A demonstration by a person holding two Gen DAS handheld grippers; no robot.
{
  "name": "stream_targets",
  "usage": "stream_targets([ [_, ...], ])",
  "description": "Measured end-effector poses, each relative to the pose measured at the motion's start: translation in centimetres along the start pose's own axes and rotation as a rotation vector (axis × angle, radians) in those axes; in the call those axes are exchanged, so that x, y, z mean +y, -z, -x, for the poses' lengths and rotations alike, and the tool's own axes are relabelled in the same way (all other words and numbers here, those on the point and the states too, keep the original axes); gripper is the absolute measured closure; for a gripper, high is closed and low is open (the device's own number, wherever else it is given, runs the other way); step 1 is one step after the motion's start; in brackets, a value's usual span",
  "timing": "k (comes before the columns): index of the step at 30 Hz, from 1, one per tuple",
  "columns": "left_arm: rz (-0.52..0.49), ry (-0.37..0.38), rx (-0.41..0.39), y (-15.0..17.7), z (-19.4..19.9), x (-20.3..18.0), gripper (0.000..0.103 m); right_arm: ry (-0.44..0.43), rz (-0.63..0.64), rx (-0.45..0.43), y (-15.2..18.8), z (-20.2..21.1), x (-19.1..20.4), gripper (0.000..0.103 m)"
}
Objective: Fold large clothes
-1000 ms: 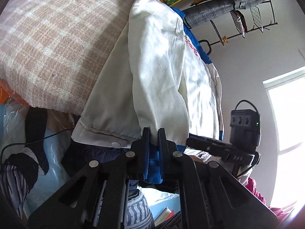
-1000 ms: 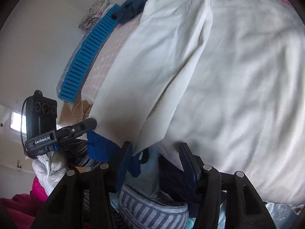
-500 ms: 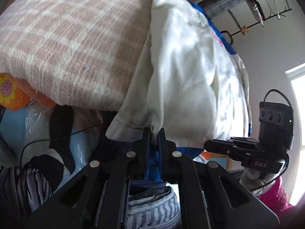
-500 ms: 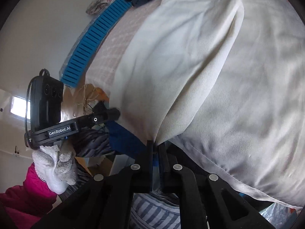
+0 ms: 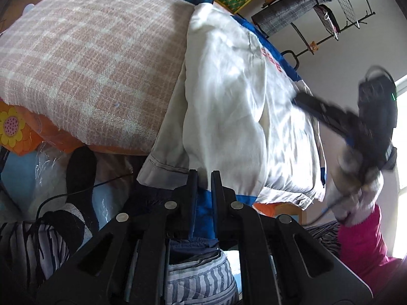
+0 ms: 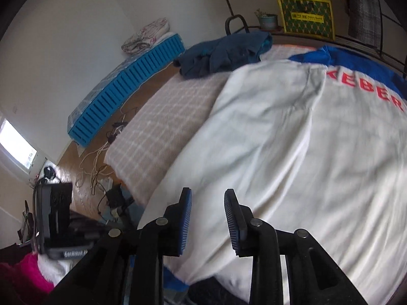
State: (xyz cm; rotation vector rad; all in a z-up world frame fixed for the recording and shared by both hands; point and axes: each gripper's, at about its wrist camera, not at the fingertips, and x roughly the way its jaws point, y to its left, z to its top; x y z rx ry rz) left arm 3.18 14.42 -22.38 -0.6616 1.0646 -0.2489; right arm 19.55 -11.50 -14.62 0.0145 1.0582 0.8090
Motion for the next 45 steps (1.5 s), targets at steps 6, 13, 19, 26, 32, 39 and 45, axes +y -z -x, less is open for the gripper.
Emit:
stream_targets([
  [6,0.027,0.005,-0.026,-0.6,0.8,0.6,0.096,0.051,0.081,-0.010,-7.8,-7.8,2.0,0.076],
  [13,0.073,-0.003,-0.038,-1.3,0.7,1.7,0.094,0.082,0.067,0.134,-8.2,-15.0,-0.1,0.079],
  [19,0.111,-0.020,-0.047,-2.1,-0.2,2.4,0.069,0.128,0.161,0.157,-6.6,-15.5,1.3,0.079],
  [26,0.167,0.044,-0.050,-3.2,-0.3,3.9,0.051,-0.014,0.143,0.118,-2.6,-6.0,1.4,0.077],
  [32,0.247,0.118,0.001,-4.0,-2.4,5.7,0.044,-0.042,0.137,0.184,3.9,-3.1,1.1,0.077],
  [39,0.256,0.108,0.035,-3.4,-4.1,6.6,0.042,-0.003,0.076,0.214,6.0,-5.4,-1.2,0.079],
  [45,0.218,0.159,0.089,-3.0,-4.7,5.8,0.043,-0.009,0.071,0.217,5.9,-5.4,-1.3,0.079],
])
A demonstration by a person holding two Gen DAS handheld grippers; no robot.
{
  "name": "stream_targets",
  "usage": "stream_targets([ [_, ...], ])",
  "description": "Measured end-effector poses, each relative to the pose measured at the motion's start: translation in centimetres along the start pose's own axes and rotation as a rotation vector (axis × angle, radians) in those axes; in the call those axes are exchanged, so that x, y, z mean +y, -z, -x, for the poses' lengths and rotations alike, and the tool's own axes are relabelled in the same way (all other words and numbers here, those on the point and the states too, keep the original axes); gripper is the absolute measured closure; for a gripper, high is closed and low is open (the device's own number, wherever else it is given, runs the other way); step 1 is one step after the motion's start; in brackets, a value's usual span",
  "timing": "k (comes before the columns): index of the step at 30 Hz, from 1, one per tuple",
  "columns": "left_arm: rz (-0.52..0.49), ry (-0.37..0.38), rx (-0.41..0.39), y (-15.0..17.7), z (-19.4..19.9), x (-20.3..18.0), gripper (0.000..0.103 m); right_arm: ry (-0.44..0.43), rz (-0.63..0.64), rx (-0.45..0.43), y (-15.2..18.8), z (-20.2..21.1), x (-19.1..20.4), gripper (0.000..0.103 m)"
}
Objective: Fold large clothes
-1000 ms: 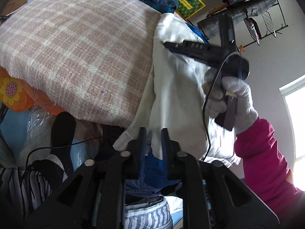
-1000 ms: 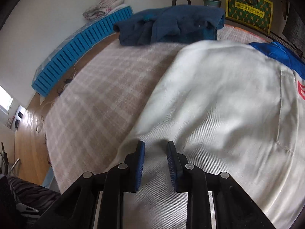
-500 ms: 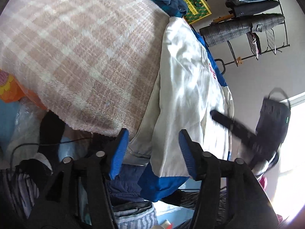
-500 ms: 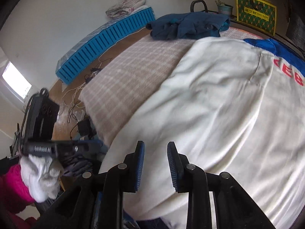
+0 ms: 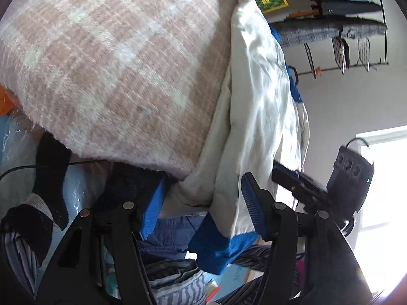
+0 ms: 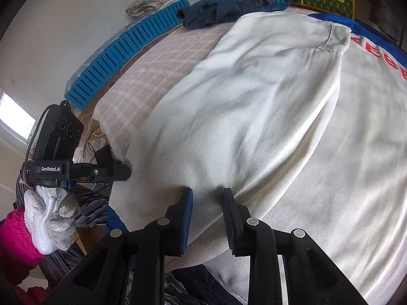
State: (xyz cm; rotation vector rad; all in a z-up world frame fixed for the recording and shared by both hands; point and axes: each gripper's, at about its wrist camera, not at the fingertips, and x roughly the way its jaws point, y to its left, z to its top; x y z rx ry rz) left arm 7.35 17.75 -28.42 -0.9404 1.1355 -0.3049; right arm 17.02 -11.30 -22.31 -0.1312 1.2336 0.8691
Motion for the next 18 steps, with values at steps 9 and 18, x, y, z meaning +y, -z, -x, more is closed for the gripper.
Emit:
stream_targets([
  [9,-0.106,0.052,0.010,1.8,1.7,-3.4,0.055,0.008,-0.002,0.005,-0.1,0.1,0.2,0.079],
  [18,-0.189,-0.042,-0.043,2.8,1.8,-4.3,0.087,-0.023,-0.033,0.024,-1.3,1.1,1.7,0.054],
])
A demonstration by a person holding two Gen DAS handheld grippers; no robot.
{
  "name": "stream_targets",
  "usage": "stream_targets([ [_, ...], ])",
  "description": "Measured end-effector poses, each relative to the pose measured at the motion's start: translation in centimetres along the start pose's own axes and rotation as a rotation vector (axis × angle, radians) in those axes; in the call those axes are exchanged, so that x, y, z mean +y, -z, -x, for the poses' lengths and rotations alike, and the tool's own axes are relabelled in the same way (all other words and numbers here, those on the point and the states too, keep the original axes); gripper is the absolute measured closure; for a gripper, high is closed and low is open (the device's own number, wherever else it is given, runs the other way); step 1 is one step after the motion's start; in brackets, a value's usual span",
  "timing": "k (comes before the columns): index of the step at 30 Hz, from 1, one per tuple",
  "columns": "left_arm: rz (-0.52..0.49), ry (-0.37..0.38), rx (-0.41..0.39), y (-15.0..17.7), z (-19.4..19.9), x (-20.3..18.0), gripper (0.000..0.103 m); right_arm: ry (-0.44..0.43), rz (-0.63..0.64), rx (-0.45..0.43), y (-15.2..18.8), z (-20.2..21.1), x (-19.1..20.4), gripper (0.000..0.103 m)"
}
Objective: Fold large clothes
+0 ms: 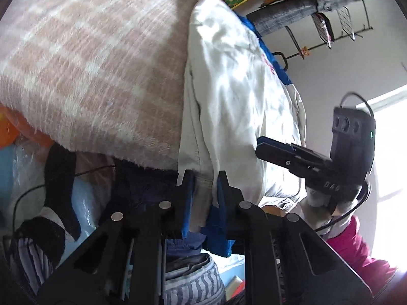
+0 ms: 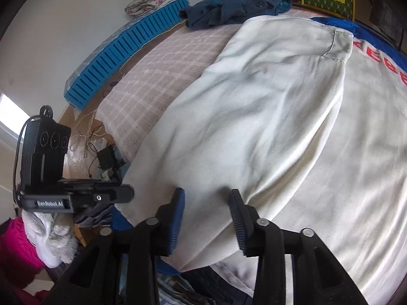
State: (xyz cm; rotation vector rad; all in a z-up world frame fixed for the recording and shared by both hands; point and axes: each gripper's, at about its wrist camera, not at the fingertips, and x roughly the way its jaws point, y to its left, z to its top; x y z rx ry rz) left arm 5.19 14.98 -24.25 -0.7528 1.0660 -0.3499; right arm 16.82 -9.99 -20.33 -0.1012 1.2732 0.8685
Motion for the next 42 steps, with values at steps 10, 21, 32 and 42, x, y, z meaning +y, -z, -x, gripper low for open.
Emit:
stream_targets([
  [10,-0.117,-0.011,-0.028,0.2,0.0,-3.2,0.094,0.002,0.025,0.126,-8.4,-3.7,4.0,0.039],
  [21,-0.077,-0.058,-0.048,0.5,0.7,-2.9,0.062,0.262,0.158,0.231,-8.9,-8.8,6.3,0.090],
  [32,-0.123,-0.110,0.022,0.4,-2.0,-3.3,0.089,0.025,-0.073,0.163,-8.2,-6.6,1.9,0.088],
  [42,-0.110,0.029,-0.035,0.1,0.9,-4.2,0.093,0.078,-0.113,-0.052,-10.7,1.2,-3.9,0.065],
])
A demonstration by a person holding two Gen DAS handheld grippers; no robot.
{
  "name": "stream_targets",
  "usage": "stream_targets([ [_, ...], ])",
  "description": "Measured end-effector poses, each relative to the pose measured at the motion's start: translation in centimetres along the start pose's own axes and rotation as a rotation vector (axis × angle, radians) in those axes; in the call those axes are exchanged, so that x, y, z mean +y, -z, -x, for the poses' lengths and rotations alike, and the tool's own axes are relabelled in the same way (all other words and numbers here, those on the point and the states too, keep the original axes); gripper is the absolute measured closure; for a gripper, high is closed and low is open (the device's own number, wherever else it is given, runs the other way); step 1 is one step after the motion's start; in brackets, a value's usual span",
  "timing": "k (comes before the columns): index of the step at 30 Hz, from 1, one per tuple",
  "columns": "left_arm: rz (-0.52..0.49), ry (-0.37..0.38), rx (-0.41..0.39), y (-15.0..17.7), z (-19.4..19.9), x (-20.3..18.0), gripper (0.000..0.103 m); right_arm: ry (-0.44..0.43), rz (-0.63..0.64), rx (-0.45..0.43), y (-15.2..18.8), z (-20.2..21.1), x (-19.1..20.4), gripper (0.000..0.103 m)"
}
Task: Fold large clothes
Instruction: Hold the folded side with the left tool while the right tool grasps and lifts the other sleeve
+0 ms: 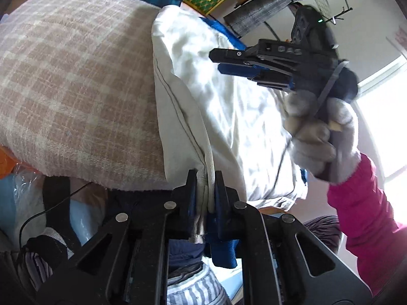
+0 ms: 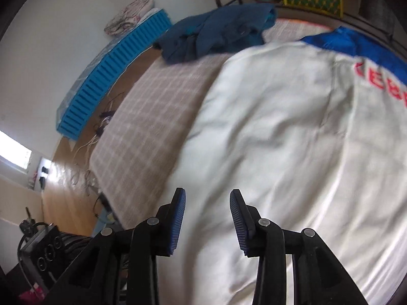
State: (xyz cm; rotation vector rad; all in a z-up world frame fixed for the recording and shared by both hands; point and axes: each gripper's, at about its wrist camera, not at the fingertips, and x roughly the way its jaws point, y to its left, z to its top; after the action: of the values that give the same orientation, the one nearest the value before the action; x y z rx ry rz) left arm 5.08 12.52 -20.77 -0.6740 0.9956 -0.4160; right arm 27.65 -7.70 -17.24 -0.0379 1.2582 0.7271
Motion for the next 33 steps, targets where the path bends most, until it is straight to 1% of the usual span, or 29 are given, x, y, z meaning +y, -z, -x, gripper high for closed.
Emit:
stream_targets([
  [2,-0.002,0.018,-0.005,-0.1,0.1,-0.4,0.093,0.102,0.000,-0.023,-0.8,0.1,-1.8,0.065],
  [3,-0.005,0.031,-0.009,-0.1,0.3,-0.7,0.093,0.119,-0.020,-0.010,-1.1,-0.4,-2.8,0.065],
  [5,-0.012,0.052,-0.012,-0.2,0.4,-1.2,0.093,0.100,-0.069,0.074,-1.2,-2.3,-4.4,0.065],
  [7,-0.023,0.064,-0.013,-0.5,0.5,-1.6,0.093,0.114,-0.058,0.158,-1.2,-4.2,-4.9,0.064],
  [8,-0.029,0.069,-0.011,-0.5,0.5,-1.8,0.093,0.120,-0.029,0.135,-1.4,-3.8,-4.7,0.055],
  [9,-0.035,0.070,-0.010,-0.5,0.4,-2.0,0.093,0.114,-0.020,0.159,-1.5,-3.8,-4.6,0.052],
  [11,-0.042,0.071,-0.010,-0.6,0.3,-2.6,0.093,0.102,-0.031,0.178,-2.2,-3.4,-4.4,0.054],
  [13,-0.059,0.070,-0.010,-0.6,0.3,-3.1,0.093,0.080,-0.017,0.162,-3.2,-2.4,-3.5,0.054],
  [14,-0.072,0.069,-0.011,-0.6,0.3,-3.4,0.093,0.074,-0.002,0.148,-3.9,-2.2,-2.9,0.052],
  [15,-0.086,0.067,-0.009,-0.7,0.2,-3.8,0.093,0.068,0.011,0.134,-4.8,-1.7,-2.3,0.046],
  [16,-0.090,0.065,-0.009,-0.6,-0.1,-4.0,0.093,0.065,0.022,0.120,-5.6,-1.3,-1.7,0.043],
  [18,-0.094,0.069,-0.005,-0.6,-0.3,-4.2,0.093,0.074,0.053,0.099,-7.5,-1.0,-0.2,0.043],
  [21,-0.092,0.074,-0.002,-0.9,-0.7,-4.4,0.093,0.088,0.089,0.133,-10.0,-2.7,1.9,0.043],
  [25,-0.100,0.072,0.000,-0.9,-0.8,-4.5,0.093,0.182,0.121,0.171,-12.3,-7.3,4.1,0.043],
  [28,-0.095,0.072,0.003,-0.9,-0.8,-4.4,0.093,0.241,0.130,0.202,-12.6,-10.5,4.8,0.044],
  [29,-0.092,0.072,0.005,-0.9,-0.9,-4.3,0.093,0.274,0.138,0.212,-12.4,-11.4,5.0,0.046],
  [31,-0.089,0.068,0.005,-1.0,-0.9,-4.2,0.093,0.354,0.165,0.236,-12.1,-13.0,5.2,0.056],
  [32,-0.087,0.067,0.004,-1.1,-0.9,-4.3,0.093,0.392,0.177,0.247,-11.9,-13.7,5.2,0.065],
  [33,-0.085,0.065,0.003,-1.1,-0.9,-4.3,0.093,0.411,0.182,0.247,-11.8,-14.0,5.0,0.069],
])
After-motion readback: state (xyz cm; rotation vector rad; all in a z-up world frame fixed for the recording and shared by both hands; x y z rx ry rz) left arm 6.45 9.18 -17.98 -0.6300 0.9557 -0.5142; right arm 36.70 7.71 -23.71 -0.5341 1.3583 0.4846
